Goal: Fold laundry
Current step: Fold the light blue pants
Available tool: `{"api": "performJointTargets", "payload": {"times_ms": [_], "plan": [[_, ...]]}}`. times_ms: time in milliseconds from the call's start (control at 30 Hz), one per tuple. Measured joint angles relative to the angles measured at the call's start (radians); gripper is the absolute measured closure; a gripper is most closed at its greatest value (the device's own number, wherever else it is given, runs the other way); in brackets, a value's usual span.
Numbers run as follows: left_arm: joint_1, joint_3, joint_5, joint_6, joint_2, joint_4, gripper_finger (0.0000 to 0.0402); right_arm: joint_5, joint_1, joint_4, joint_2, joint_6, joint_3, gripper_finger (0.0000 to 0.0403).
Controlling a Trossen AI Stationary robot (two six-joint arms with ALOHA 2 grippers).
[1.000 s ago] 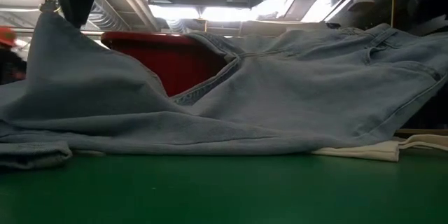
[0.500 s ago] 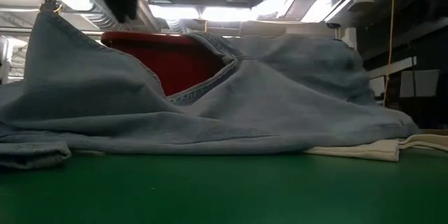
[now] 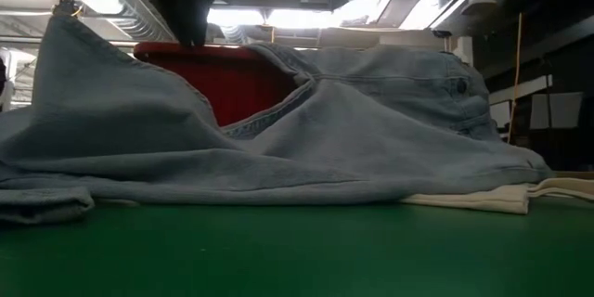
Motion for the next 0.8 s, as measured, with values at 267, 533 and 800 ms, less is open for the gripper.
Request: {"api": "performJointTargets", "payload": {"times_ms": [267, 533, 800], "plan": [[0.088, -0.001, -0.042, 0.076, 0.0, 0.019, 0.0257, 0.074, 0.0, 0.0, 0.106, -0.073, -0.001, 0.0249], [0.162, -0.001, -0.093, 0.111, 0.0, 0.052, 0.0257, 0.102, -0.001, -0.002, 0.153, -0.122, -0.001, 0.0249], [0.217, 0.0, -0.099, 0.255, -0.007, 0.164, 0.0257, 0.166, -0.037, -0.002, 0.144, -0.122, -0.001, 0.0249]]}}
